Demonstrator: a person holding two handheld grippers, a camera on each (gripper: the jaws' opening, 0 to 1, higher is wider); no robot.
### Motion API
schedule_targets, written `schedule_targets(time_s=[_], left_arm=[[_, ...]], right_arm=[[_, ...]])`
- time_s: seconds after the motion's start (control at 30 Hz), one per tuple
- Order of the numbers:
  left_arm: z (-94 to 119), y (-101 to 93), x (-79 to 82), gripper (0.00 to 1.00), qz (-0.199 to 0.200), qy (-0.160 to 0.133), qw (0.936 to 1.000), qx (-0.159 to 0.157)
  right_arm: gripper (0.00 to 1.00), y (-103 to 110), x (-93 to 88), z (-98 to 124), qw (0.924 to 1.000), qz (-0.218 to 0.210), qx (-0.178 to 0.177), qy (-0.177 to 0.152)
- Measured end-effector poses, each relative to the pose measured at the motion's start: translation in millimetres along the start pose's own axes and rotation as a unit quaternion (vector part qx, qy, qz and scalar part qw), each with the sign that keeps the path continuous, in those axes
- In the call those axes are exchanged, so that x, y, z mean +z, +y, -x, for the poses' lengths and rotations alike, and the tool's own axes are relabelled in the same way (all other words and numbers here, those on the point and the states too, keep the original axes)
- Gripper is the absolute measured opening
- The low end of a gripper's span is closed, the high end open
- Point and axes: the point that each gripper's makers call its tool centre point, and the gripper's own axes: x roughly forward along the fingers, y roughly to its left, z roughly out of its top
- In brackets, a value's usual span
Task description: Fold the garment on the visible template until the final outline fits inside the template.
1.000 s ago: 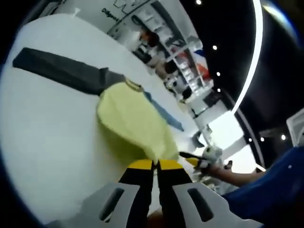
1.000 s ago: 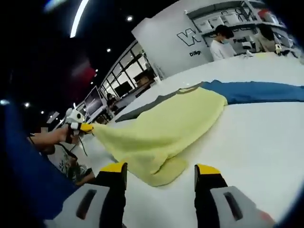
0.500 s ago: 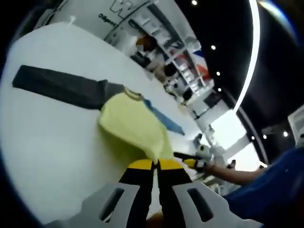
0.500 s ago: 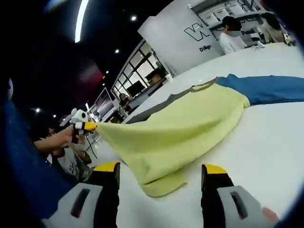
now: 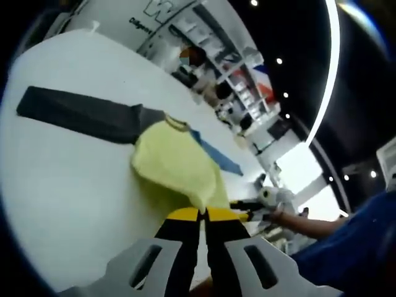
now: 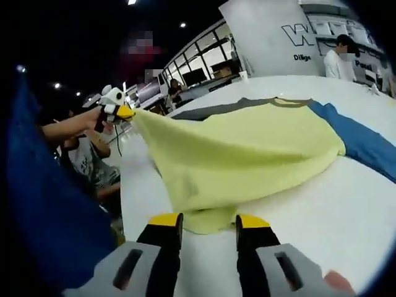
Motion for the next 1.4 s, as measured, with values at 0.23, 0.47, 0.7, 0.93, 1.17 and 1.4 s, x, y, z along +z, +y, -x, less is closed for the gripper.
schedule_targets(time_s=[0.23, 0.47, 0.7, 0.93, 1.17, 1.4], left_arm=[[0.7, 2.8, -2.2, 0.00, -0.002, 0.003, 1.0000, 0.002], [1.0, 6.1, -2.6, 0.00, -0.002, 0.002, 1.0000, 0.004], [0.4, 9.9, -1.9, 0.00, -0.002, 0.002, 1.0000, 0.007], [-0.2, 10.2, 0.4, 0.00, 0.000, -0.002, 1.0000, 0.006], [0.0, 12.8, 1.7, 0.00, 0.000, 0.000, 1.0000, 0.007], [-0.4, 14.2, 2.8, 0.00, -0.001, -0.001, 1.0000, 0.007]], right_arm=[[0.24, -3.8, 4.7, 0.6, 0.9989, -0.043, 0.000, -0.018], [0.25, -8.2, 9.0, 5.7, 0.9986, -0.047, -0.003, -0.024], [0.22, -13.3, 12.6, 10.5, 0.9985, -0.049, 0.002, -0.023], [0.21, -24.5, 11.0, 10.7, 0.9990, -0.039, -0.019, -0.009], [0.14, -25.9, 12.5, -2.8, 0.9994, -0.024, -0.025, 0.004], [0.03, -28.6, 9.2, -5.4, 0.9989, -0.003, -0.034, 0.031]])
